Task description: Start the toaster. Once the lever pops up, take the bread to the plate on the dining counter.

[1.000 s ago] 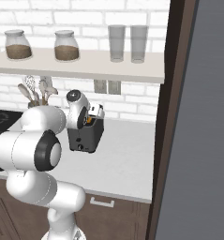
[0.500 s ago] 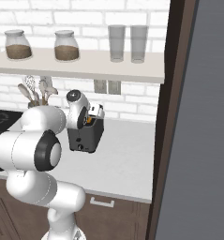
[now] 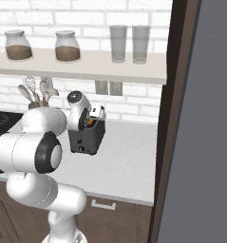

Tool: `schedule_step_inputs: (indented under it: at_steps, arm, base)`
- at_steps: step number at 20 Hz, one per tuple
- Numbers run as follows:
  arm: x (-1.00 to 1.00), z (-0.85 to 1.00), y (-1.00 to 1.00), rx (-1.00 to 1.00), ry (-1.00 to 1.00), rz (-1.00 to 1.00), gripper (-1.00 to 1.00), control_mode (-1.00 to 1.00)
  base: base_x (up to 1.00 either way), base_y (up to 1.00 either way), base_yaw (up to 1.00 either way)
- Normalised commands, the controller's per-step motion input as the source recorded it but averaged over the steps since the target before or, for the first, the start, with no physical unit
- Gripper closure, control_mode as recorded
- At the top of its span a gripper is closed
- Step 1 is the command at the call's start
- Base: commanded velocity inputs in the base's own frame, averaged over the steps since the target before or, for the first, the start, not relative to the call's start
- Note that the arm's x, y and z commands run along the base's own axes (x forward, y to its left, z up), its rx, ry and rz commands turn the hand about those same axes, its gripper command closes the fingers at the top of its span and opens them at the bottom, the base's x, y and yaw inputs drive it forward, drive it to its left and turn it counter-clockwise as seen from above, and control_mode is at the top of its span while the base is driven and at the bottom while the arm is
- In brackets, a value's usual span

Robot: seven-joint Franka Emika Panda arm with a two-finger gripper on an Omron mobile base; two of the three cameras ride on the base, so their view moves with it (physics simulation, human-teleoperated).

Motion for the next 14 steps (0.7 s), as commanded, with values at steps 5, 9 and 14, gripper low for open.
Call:
schedule_step_inputs:
  at_steps: [5, 9, 14]
  arm:
    - [0.00, 0.00, 0.00, 0.00, 0.00, 0.00, -1.00, -1.00]
    - [0.00, 0.00, 0.00, 0.00, 0.00, 0.00, -1.00, -1.00]
    - [0.00, 0.00, 0.00, 0.00, 0.00, 0.00, -1.00, -1.00]
  base:
    - [0.00, 0.00, 0.00]
    - [0.00, 0.00, 0.00]
    - [0.00, 0.00, 0.00]
